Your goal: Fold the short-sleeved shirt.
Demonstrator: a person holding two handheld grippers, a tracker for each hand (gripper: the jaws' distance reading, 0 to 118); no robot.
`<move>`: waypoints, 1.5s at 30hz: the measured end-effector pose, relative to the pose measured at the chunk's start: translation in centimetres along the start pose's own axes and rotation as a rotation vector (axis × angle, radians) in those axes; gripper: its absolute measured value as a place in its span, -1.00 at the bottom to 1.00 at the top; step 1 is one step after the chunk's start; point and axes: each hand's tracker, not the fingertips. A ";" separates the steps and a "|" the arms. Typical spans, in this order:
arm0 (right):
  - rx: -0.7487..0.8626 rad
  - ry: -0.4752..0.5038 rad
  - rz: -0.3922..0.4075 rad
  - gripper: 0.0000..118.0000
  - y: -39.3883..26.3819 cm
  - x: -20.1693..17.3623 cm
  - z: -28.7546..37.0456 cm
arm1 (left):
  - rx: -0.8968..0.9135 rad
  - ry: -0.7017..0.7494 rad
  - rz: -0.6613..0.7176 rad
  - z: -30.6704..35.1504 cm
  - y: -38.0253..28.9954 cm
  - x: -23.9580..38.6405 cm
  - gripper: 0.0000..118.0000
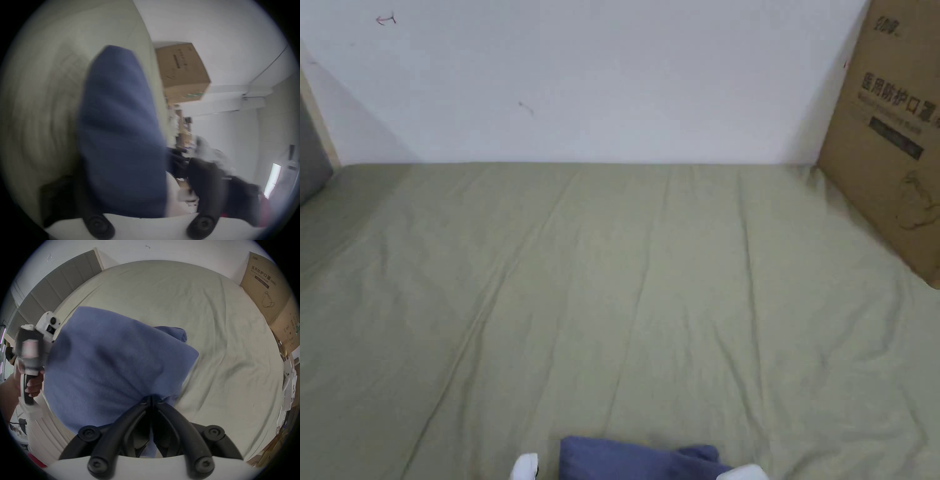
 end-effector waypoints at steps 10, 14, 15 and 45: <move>0.131 0.093 -0.138 -0.97 -0.2 0.3 4.7 | 0.044 0.354 -0.250 5.2 -1.0 7.9 -0.63; 0.170 0.076 -0.072 -0.97 -0.7 -0.7 7.5 | 0.051 0.639 -0.348 14.6 1.7 9.8 -0.63; 0.174 0.070 -0.059 -0.97 -0.8 -1.0 7.8 | 0.054 0.737 -0.352 16.7 2.3 9.6 -0.63; 0.261 -0.005 -0.083 -0.97 -0.5 -0.8 12.5 | 0.528 0.929 -0.496 21.9 -3.4 16.1 -0.96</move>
